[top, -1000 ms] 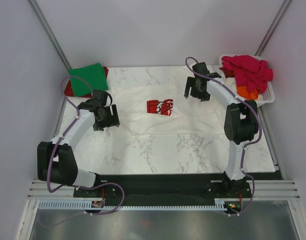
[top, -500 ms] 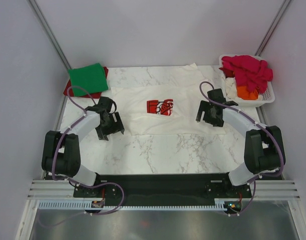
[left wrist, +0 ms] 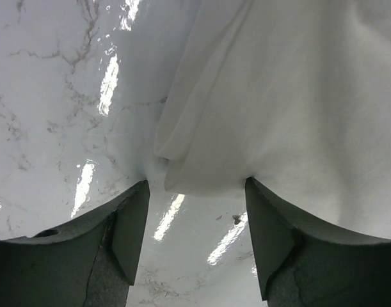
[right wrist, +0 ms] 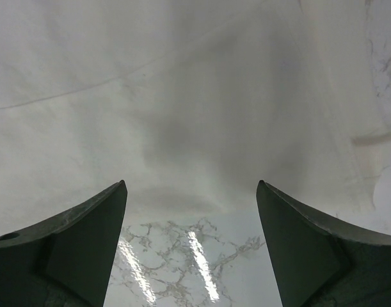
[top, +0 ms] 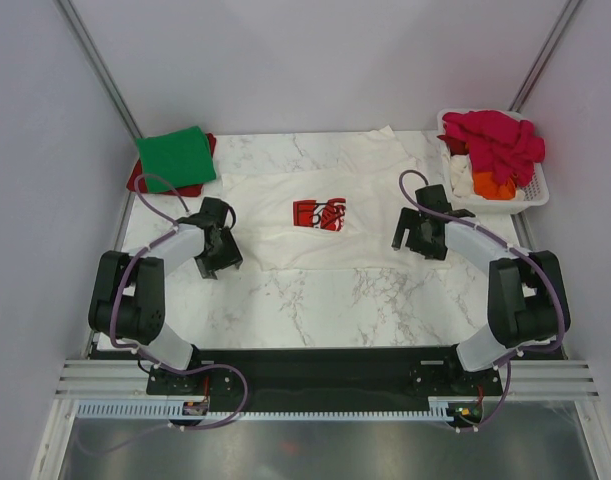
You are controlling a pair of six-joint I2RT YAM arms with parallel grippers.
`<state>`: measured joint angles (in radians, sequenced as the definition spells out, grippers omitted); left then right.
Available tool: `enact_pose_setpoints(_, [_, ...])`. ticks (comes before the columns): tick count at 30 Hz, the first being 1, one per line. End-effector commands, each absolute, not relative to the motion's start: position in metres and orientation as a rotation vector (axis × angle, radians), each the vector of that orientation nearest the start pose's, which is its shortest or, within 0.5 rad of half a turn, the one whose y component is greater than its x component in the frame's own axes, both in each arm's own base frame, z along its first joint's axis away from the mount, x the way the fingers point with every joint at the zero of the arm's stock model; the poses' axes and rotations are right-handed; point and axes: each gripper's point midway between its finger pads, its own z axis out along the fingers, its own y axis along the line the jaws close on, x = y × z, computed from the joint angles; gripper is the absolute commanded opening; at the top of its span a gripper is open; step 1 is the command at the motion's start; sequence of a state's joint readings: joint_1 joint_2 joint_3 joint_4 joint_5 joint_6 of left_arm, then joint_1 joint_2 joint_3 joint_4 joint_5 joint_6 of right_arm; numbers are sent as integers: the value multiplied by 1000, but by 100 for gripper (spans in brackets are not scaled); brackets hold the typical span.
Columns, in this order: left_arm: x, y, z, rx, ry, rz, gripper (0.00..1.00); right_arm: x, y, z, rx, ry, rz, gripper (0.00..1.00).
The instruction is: Fold and stack the t-shirts
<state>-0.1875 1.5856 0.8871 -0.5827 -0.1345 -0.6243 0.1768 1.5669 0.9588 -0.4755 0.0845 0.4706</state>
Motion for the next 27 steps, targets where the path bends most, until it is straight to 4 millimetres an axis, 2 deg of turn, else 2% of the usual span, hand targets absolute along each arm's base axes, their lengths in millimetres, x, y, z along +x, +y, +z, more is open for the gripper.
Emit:
enact_pose_setpoints(1, [323, -52, 15, -665, 2591, 5, 68, 322, 54, 36, 459, 2627, 64, 91])
enact_pose_setpoints(2, [323, -51, 14, -664, 2582, 12, 62, 317, 52, 30, 469, 2641, 56, 91])
enact_pose_setpoints(7, [334, -50, 19, -632, 2540, 7, 50, 306, 42, 12, 540, 2666, 49, 91])
enact_pose_setpoints(8, [336, -50, 21, -627, 2532, 3, 40, 305, 43, 9, 548, 2670, 53, 91])
enact_pose_setpoints(9, [339, -49, 23, -618, 2521, 7, 34, 304, 42, 5, 557, 2676, 51, 91])
enact_pose_setpoints(10, [343, -49, 25, -614, 2500, 2, 16, 303, 41, 2, 562, 2679, 48, 91])
enact_pose_setpoints(12, [346, -48, 27, -601, 2486, 5, 2, 302, 37, -2, 584, 2684, 36, 91])
enact_pose_setpoints(16, [336, -43, 37, -641, 2470, 21, 2, 299, 27, -8, 637, 2685, 4, 91])
enact_pose_setpoints(17, [320, -38, 34, -687, 2497, 57, 2, 295, 25, -8, 650, 2684, -8, 91])
enact_pose_setpoints(19, [306, -31, 46, -725, 2476, 78, 2, 292, 21, -5, 674, 2667, -23, 91])
enact_pose_setpoints(20, [289, -27, 45, -753, 2506, 112, 2, 288, 19, -6, 684, 2668, -30, 91])
enact_pose_setpoints(22, [277, -19, 57, -777, 2476, 139, 2, 285, 19, 0, 703, 2650, -25, 92])
enact_pose_setpoints(23, [268, -15, 57, -810, 2482, 157, 2, 279, 19, 0, 704, 2660, -29, 92])
enact_pose_setpoints(27, [244, -18, 63, -854, 2504, 113, 2, 272, 20, 12, 718, 2631, -5, 93])
